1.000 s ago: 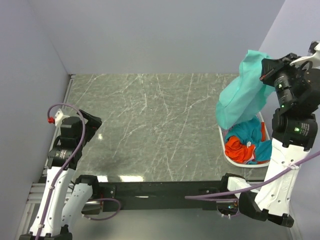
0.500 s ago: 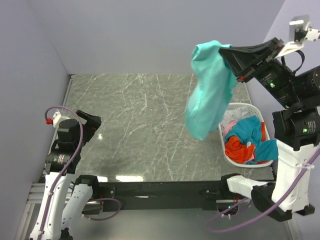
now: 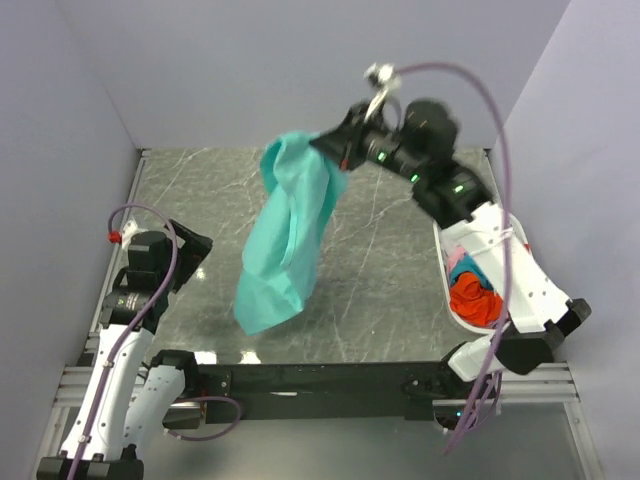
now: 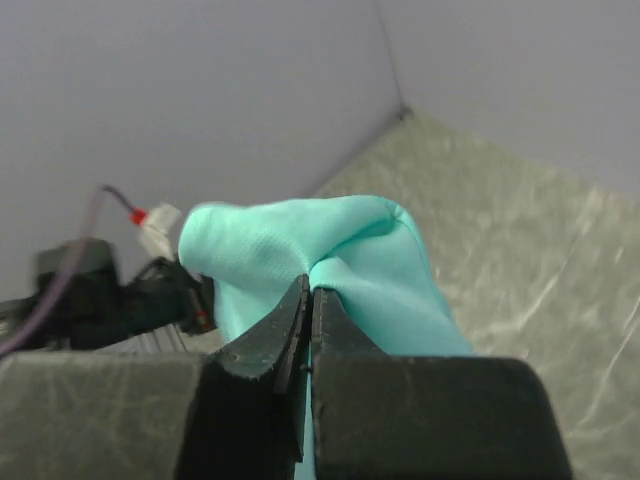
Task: Fold and stack the t-shirts
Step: Move the tshirt to the center of the board, then flatten the tshirt out
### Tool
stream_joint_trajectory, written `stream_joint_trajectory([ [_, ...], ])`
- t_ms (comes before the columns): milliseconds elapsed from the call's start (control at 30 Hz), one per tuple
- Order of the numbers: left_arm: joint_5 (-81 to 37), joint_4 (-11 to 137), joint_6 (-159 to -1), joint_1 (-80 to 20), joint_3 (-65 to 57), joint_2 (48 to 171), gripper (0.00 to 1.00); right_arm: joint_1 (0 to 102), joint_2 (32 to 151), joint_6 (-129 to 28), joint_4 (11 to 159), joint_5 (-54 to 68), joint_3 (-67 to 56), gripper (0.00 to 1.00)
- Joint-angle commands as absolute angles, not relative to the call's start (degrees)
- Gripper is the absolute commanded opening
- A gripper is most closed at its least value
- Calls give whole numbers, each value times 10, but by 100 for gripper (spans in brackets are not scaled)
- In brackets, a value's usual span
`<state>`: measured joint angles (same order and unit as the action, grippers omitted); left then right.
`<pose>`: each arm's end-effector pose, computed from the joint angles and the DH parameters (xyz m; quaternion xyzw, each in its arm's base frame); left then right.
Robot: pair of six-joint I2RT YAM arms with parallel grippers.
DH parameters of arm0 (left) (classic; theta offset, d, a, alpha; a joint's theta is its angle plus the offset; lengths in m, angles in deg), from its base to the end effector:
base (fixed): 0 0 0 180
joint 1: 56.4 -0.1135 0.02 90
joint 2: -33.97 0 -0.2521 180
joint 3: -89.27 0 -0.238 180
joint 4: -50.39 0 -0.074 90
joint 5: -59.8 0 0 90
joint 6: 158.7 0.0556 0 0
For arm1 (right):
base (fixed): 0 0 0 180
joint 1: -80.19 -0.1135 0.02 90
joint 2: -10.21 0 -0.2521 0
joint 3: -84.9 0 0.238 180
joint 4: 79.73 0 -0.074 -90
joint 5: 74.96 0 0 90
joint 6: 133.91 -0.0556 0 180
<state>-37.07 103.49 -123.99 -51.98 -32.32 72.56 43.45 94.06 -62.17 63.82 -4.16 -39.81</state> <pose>0.1549 -0.0053 0.2805 -0.4030 0.7810 -0.1903 0.4375 0.2288 0.1936 0.5296 -0.2283 0.6415 0.4346 0.5894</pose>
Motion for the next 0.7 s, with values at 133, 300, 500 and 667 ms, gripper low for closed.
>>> stream_joint_trajectory([
  [133,-325,1023,-1258,-521,-376,711,100,480,843,-724,742,132,-9,6],
  [300,-255,979,-1268,-520,-433,733,99,574,858,-763,657,141,55,64],
  [500,-183,906,-1279,-512,-518,805,99,573,821,-740,669,179,122,86],
  [667,-242,906,-1335,-410,-536,859,99,545,775,-740,691,171,158,86],
])
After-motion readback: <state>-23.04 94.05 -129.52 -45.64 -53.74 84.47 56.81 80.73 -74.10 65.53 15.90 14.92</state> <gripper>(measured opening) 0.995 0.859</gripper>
